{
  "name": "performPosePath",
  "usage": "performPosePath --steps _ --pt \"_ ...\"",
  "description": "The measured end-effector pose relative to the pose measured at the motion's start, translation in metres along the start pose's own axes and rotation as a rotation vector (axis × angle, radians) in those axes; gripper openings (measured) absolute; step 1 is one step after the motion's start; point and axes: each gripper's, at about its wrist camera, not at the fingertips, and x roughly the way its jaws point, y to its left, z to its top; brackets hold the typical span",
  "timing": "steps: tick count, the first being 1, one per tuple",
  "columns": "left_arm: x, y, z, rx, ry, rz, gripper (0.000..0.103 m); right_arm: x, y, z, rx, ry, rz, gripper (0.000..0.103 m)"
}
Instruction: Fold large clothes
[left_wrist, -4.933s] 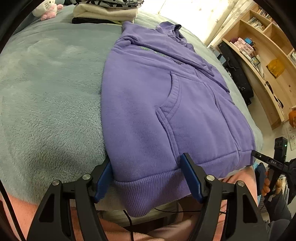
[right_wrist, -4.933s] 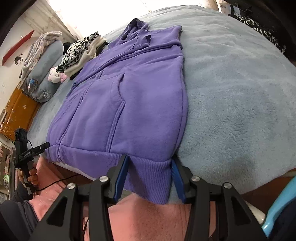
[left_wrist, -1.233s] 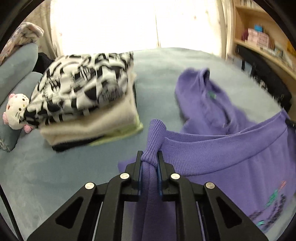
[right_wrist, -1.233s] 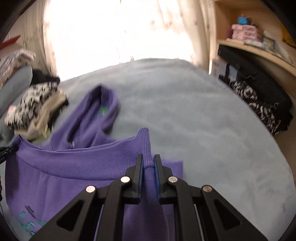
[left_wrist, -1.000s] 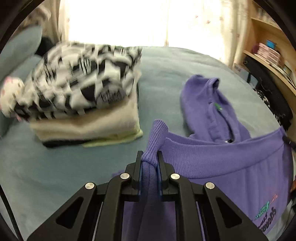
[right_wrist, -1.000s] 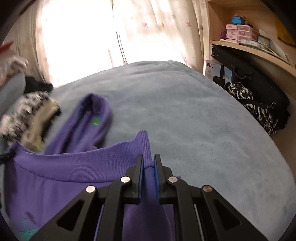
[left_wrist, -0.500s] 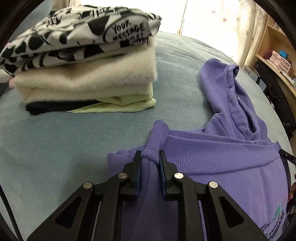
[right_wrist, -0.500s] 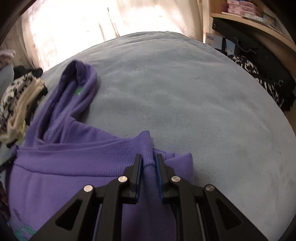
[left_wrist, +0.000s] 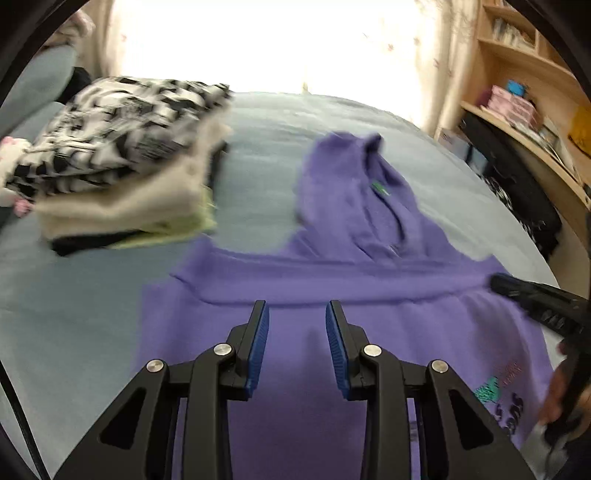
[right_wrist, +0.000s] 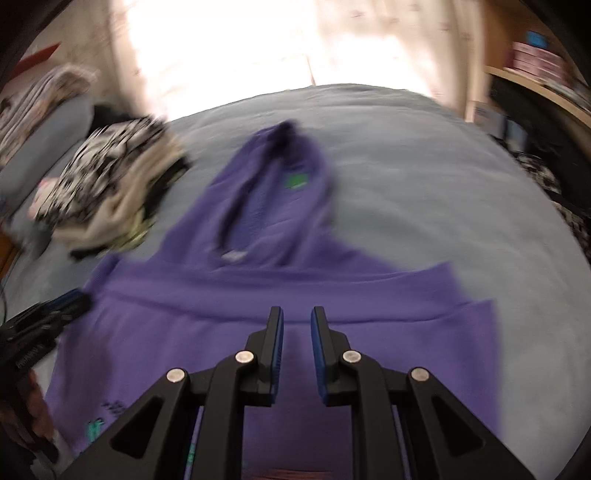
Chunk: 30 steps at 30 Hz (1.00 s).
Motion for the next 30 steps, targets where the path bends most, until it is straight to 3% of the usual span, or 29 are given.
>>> performPosePath --steps 3,8,12,13,15,19,21,23,25,26,28,30 --pt "0.02 -0.009 -0.004 0.017 0.016 0.056 0.03 0.02 0.016 -0.01 -0.036 0.038 -0.006 0.015" --pt "0.046 0.032 -0.005 -0.062 0.049 0.178 0.033 0.031 -0.027 -0.012 0.024 0.025 -0.057 0.011" --pt "0.046 0.071 -0.002 -0.125 0.045 0.211 0.029 0.027 -0.093 -0.018 0.09 0.021 -0.291 0.015" --pt "0.047 0.075 -0.002 -0.126 0.047 0.196 0.028 0.029 -0.115 -0.022 0.13 0.043 -0.28 0.011" --pt "0.049 0.077 -0.003 -0.117 0.048 0.187 0.028 0.024 -0.139 -0.027 0.205 0.038 -0.153 0.008" --pt "0.048 0.064 -0.003 -0.052 0.061 0.25 0.029 0.016 -0.127 -0.024 0.15 0.045 -0.202 0.011" --pt "0.042 0.058 -0.003 -0.045 0.075 0.259 0.037 0.012 -0.118 -0.024 0.152 0.051 -0.188 0.011" --pt "0.03 0.051 -0.004 -0.067 0.091 0.238 0.055 0.002 -0.114 -0.027 0.183 0.056 -0.133 0.011" --pt "0.014 0.045 -0.009 -0.094 0.094 0.201 0.063 -0.007 -0.105 -0.03 0.201 0.048 -0.085 0.013" --pt "0.005 0.042 -0.012 -0.101 0.096 0.184 0.063 -0.015 -0.097 -0.035 0.208 0.043 -0.069 0.015" --pt "-0.01 0.032 -0.021 -0.099 0.101 0.15 0.063 -0.027 -0.076 -0.043 0.208 0.044 -0.019 0.035" --pt "-0.027 0.018 -0.035 -0.101 0.108 0.112 0.063 -0.035 -0.055 -0.053 0.208 0.049 0.037 0.046"
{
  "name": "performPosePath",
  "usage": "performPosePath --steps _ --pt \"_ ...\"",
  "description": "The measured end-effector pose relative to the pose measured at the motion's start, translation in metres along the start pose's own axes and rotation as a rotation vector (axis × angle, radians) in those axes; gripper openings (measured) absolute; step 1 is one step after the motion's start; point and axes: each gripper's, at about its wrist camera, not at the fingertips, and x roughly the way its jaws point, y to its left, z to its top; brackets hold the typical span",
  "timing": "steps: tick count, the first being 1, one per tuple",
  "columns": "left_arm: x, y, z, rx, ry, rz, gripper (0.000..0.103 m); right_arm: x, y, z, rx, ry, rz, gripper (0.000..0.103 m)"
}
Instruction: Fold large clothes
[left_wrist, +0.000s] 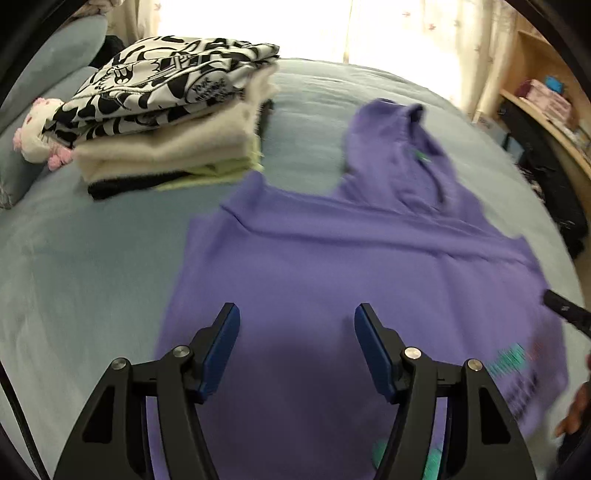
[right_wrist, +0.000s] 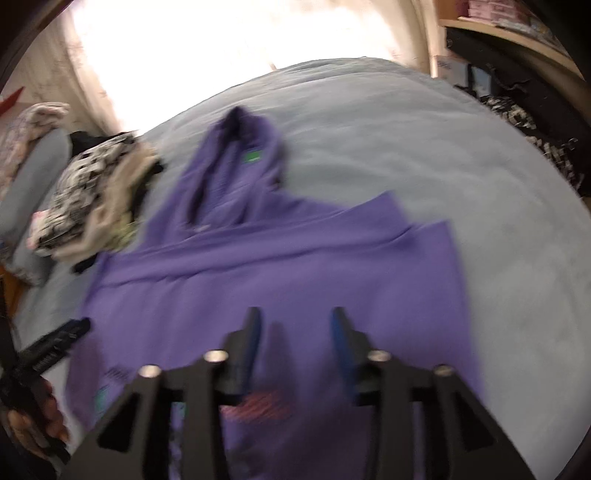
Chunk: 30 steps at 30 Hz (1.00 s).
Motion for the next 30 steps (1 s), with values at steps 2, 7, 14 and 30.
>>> performPosePath --steps 2,7,14,30 --pt "-0.01 -0.011 -0.02 0.006 0.022 -0.04 0.063 -0.002 0.015 -0.011 -0.009 0.016 0.039 0.046" --pt "-0.018 -0.026 -0.07 0.019 0.049 -0.035 0.063 -0.008 0.045 -0.054 -0.071 0.053 0.068 0.046" --pt "-0.027 -0.004 -0.101 0.003 -0.007 0.118 0.067 -0.017 -0.007 -0.093 -0.041 0.064 -0.065 0.046" --pt "-0.03 0.037 -0.108 -0.037 -0.011 0.211 0.068 -0.035 -0.066 -0.111 -0.007 0.031 -0.281 0.045"
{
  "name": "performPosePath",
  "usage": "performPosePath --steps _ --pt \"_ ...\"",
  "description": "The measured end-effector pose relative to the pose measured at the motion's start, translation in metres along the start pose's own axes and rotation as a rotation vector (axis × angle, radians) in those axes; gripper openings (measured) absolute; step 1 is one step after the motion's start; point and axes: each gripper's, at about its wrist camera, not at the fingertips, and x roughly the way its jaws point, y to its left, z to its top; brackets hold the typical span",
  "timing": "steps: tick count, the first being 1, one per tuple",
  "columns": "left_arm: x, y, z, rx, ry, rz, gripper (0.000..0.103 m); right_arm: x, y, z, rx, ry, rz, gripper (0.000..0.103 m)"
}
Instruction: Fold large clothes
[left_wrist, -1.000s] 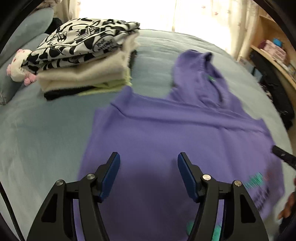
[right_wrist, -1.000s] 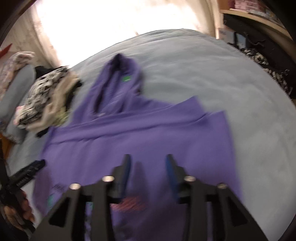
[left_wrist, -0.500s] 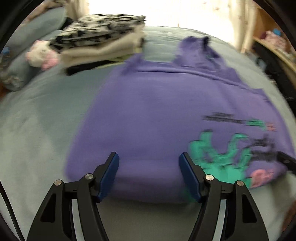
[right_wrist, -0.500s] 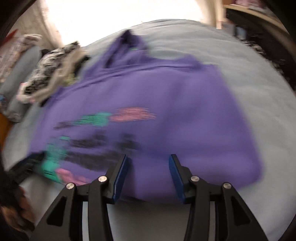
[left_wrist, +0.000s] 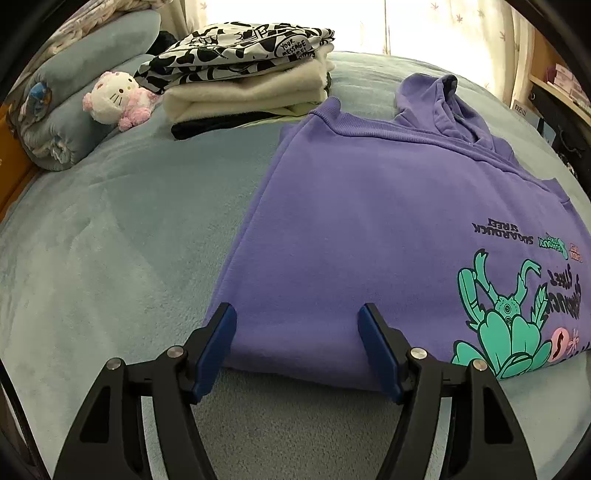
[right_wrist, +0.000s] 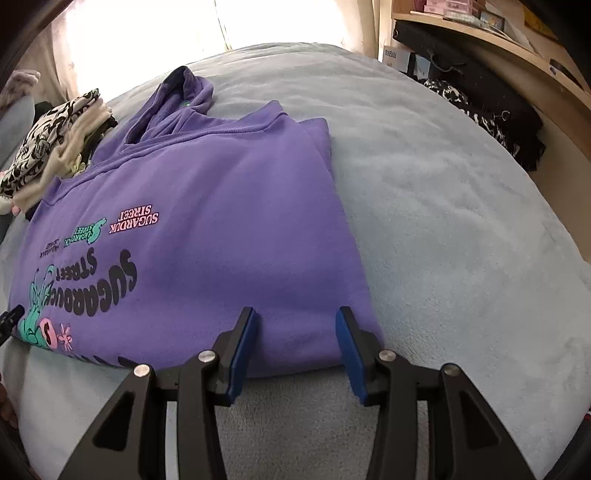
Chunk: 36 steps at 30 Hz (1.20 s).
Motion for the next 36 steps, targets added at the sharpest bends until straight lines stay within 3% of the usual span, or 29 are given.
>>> performPosePath --steps 11,17,22,24,27,32,36 --pt "0.003 0.002 -0.002 -0.021 -0.006 -0.025 0.068 0.005 -0.005 -0.005 0.038 -0.015 0.032 0.046" --pt "0.004 -0.004 0.015 0.029 0.092 -0.015 0.071 0.004 -0.001 0.0 0.059 0.029 0.02 0.049" --pt "0.004 -0.002 0.044 0.026 0.231 -0.082 0.072 0.005 0.01 0.014 0.008 0.14 -0.033 0.049" --pt "0.002 -0.002 0.061 0.028 0.264 -0.103 0.072 0.004 0.015 0.024 -0.019 0.182 -0.017 0.049" --pt "-0.004 -0.008 0.092 0.052 0.26 -0.111 0.072 -0.005 0.025 0.044 -0.071 0.195 0.021 0.049" --pt "-0.004 -0.031 0.153 0.112 0.218 -0.108 0.072 -0.023 0.052 0.093 -0.204 0.116 0.021 0.049" --pt "0.01 -0.058 0.193 0.18 0.196 -0.085 0.072 -0.013 0.069 0.143 -0.262 0.084 0.016 0.049"
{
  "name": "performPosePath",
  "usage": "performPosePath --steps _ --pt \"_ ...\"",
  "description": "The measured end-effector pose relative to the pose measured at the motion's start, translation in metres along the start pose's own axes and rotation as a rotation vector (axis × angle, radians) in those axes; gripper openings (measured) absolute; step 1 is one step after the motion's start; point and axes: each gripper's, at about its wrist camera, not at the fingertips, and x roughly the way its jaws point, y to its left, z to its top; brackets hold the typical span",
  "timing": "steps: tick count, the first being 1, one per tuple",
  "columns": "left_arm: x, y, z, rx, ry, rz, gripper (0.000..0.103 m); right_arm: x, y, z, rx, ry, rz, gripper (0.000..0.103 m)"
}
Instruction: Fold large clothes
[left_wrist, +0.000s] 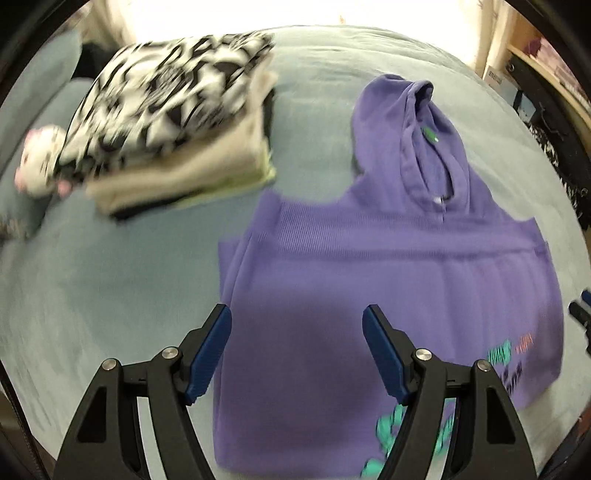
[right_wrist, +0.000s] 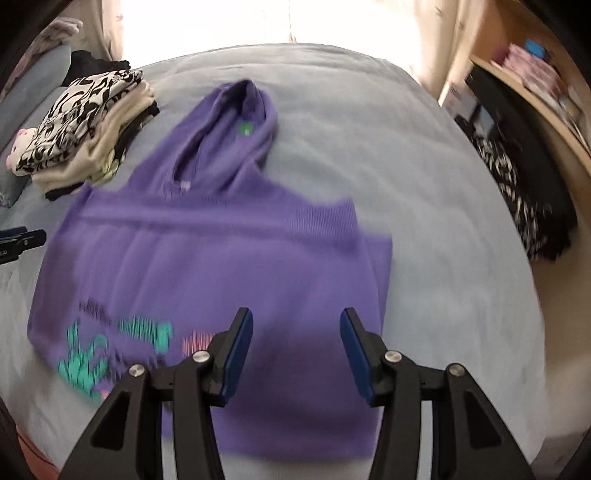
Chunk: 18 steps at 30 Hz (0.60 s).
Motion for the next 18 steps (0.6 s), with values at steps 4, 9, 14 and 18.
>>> performPosePath --steps 4,9,14,18 --pt "0.016 -0.02 0.038 0.062 -0.006 0.018 0.072 0.021 0.003 0.042 -0.031 0.003 -0.006 0.049" --pt "0.044 -0.039 0.081 0.067 -0.029 0.043 0.072 0.057 0.0 0.088 -0.006 0.007 0.035 0.049" --pt "0.086 -0.046 0.125 0.006 -0.056 0.056 0.072 0.098 -0.01 0.132 0.099 -0.011 0.122 0.049" --pt "0.12 -0.049 0.155 -0.038 -0.052 0.047 0.072 0.135 -0.017 0.168 0.163 -0.017 0.142 0.049"
